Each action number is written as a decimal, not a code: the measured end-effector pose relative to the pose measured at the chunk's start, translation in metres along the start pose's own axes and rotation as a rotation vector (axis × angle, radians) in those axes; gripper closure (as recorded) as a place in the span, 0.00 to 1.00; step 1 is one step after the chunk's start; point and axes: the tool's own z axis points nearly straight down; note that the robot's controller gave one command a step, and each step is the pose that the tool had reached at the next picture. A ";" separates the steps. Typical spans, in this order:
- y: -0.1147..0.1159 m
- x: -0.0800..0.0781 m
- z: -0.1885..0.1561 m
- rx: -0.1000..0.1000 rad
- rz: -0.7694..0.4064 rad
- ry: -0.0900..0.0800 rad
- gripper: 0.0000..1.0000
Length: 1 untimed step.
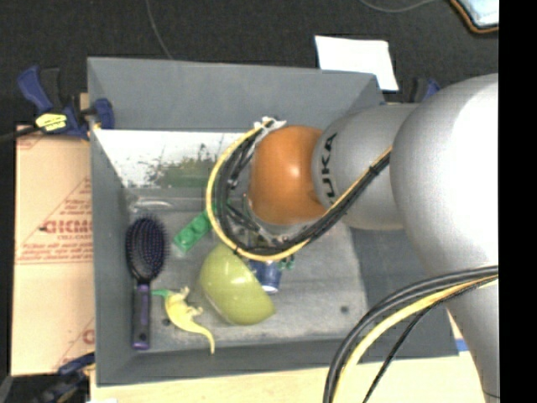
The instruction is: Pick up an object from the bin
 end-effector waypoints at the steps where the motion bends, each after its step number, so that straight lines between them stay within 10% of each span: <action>1: -0.007 0.064 -0.051 0.001 -0.009 -0.011 0.00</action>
Offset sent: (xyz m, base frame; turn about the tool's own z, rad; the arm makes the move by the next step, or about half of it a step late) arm -0.0692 -0.0278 -0.0002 0.0591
